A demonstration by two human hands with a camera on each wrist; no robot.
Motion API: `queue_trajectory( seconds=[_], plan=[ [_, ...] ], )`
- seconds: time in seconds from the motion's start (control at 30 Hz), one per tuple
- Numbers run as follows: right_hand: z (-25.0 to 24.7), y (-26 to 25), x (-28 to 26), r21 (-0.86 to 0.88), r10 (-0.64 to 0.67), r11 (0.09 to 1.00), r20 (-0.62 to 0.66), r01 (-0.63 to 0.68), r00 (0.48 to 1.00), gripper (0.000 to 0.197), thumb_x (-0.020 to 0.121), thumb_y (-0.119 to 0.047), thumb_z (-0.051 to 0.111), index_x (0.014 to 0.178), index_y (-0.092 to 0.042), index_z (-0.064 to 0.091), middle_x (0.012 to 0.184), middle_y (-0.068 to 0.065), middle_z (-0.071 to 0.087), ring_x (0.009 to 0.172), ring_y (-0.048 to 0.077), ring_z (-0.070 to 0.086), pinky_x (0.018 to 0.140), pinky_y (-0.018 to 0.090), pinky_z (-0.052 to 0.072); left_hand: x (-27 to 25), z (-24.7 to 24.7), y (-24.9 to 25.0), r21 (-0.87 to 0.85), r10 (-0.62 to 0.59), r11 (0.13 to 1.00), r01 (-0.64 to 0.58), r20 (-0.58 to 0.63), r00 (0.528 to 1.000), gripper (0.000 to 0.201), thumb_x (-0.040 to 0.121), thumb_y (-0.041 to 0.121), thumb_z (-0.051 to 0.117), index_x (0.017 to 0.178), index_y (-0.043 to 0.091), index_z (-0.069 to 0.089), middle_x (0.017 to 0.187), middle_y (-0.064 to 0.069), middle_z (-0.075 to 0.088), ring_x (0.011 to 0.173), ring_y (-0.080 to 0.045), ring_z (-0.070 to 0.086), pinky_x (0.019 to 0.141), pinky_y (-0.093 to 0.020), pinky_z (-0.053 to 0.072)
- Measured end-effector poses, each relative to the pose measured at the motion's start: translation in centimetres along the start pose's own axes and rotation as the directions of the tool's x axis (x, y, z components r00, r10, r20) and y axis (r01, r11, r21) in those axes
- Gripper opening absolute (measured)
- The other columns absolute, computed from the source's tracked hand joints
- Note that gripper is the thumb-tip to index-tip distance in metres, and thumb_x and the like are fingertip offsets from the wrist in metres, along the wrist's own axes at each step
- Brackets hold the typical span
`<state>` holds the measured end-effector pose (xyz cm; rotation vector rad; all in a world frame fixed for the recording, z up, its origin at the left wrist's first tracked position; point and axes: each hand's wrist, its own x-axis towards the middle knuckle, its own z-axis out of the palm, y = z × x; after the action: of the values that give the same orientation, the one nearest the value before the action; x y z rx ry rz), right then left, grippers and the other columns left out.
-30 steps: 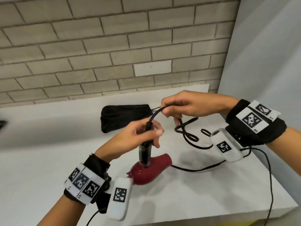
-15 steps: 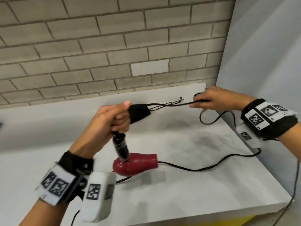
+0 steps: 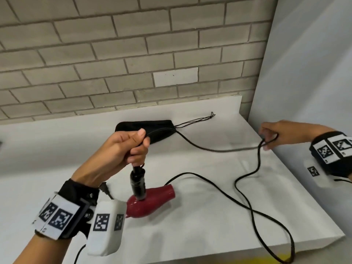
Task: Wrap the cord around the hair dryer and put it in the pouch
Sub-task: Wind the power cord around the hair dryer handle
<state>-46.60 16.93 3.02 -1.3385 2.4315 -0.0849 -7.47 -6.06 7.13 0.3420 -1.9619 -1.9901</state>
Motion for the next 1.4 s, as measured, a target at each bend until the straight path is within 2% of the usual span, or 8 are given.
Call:
queue_trajectory(
  seconds=[0.13, 0.27, 0.4, 0.5, 0.7, 0.97, 1.27, 1.4],
  plan=[
    [-1.6, -7.9, -3.4, 0.031, -0.180, 0.984, 0.175, 0.178, 0.968, 0.108, 0.061, -0.051, 0.081, 0.146, -0.037, 0.017, 0.141, -0.027, 0.027, 0.133, -0.004, 0.026, 0.106, 0.014, 0.020, 1.0, 1.0, -0.3, -0.011, 0.024, 1.000, -0.024, 0.065, 0.998, 0.029, 0.095, 0.019, 0.041, 0.082, 0.006, 0.064, 0.054, 0.004, 0.037, 0.042, -0.006, 0.030, 0.045, -0.019, 0.036],
    [-3.0, -16.8, -6.5, 0.344, -0.541, 0.801, 0.064, 0.490, 0.839, 0.098, 0.062, -0.073, 0.062, 0.145, -0.043, 0.019, 0.149, -0.029, 0.030, 0.134, -0.013, 0.029, 0.110, 0.016, 0.025, 1.9, 2.4, 0.1, -0.027, 0.055, 0.998, -0.052, 0.114, 0.992, 0.024, 0.093, 0.014, 0.041, 0.089, 0.002, 0.061, 0.057, 0.003, 0.043, 0.043, -0.007, 0.033, 0.047, -0.020, 0.037],
    [-2.2, -22.2, -5.6, 0.413, -0.533, 0.717, -0.194, 0.561, 0.824, 0.054, 0.080, -0.067, 0.042, 0.113, -0.027, 0.055, 0.102, -0.012, 0.066, 0.087, 0.003, 0.066, 0.089, 0.030, 0.053, 2.2, 3.5, 0.5, -0.014, 0.075, 0.997, -0.074, 0.173, 0.982, 0.029, 0.096, 0.012, 0.038, 0.085, 0.011, 0.065, 0.059, 0.005, 0.043, 0.049, -0.007, 0.033, 0.048, -0.019, 0.031],
    [-1.3, -22.9, -4.4, 0.386, -0.516, 0.691, -0.329, 0.611, 0.791, 0.039, 0.095, -0.047, 0.043, 0.081, -0.013, 0.055, 0.055, -0.011, 0.048, 0.047, 0.004, 0.045, 0.054, 0.019, 0.043, 2.1, 3.4, 0.9, -0.062, 0.043, 0.997, -0.034, 0.141, 0.989, 0.025, 0.093, 0.019, 0.040, 0.083, 0.011, 0.062, 0.057, 0.007, 0.037, 0.049, -0.006, 0.024, 0.045, -0.017, 0.021],
    [-0.4, -20.5, -3.6, -0.105, -0.781, 0.586, -0.336, 0.803, 0.526, 0.037, 0.093, -0.047, 0.045, 0.072, -0.017, 0.051, 0.047, -0.009, 0.034, 0.046, 0.013, 0.036, 0.046, 0.015, 0.026, 0.9, 5.1, 0.6, 0.281, -0.031, 0.959, -0.020, 0.176, 0.984, 0.037, 0.091, 0.047, 0.039, 0.070, 0.020, 0.053, 0.055, 0.011, 0.022, 0.050, -0.009, 0.015, 0.046, -0.022, 0.014],
    [-3.1, -13.8, -3.6, -0.517, -0.813, 0.582, -0.366, 0.628, 0.452, 0.055, 0.097, -0.054, 0.026, 0.065, -0.014, 0.046, 0.040, 0.009, 0.043, 0.035, 0.031, 0.039, 0.040, 0.021, 0.027, -0.1, 3.6, 0.4, 0.320, -0.043, 0.947, -0.005, 0.141, 0.989, 0.036, 0.092, 0.042, 0.040, 0.064, 0.022, 0.048, 0.055, 0.007, 0.019, 0.048, -0.011, 0.012, 0.044, -0.022, 0.013],
    [-11.6, -2.8, -3.4, -0.645, -0.616, 0.737, -0.520, 0.201, 0.591, 0.052, 0.088, -0.056, 0.039, 0.073, -0.010, 0.056, 0.055, 0.016, 0.057, 0.043, 0.034, 0.056, 0.045, 0.027, 0.039, -1.1, 0.2, 0.1, 0.214, -0.058, 0.976, 0.045, 0.057, 0.997, 0.037, 0.085, 0.050, 0.049, 0.058, 0.024, 0.048, 0.055, 0.006, 0.017, 0.045, -0.008, 0.013, 0.040, -0.017, 0.016],
    [-18.0, -1.1, -2.9, -0.605, -0.580, 0.787, -0.658, 0.122, 0.480, 0.044, 0.089, -0.065, 0.033, 0.077, -0.023, 0.032, 0.057, 0.009, 0.036, 0.051, 0.032, 0.043, 0.050, 0.042, 0.046, -0.6, 0.1, 0.9, 0.132, -0.047, 0.990, 0.044, 0.024, 0.999, 0.041, 0.092, 0.045, 0.046, 0.056, 0.024, 0.047, 0.051, 0.011, 0.022, 0.043, -0.005, 0.015, 0.039, -0.016, 0.014]
  ],
)
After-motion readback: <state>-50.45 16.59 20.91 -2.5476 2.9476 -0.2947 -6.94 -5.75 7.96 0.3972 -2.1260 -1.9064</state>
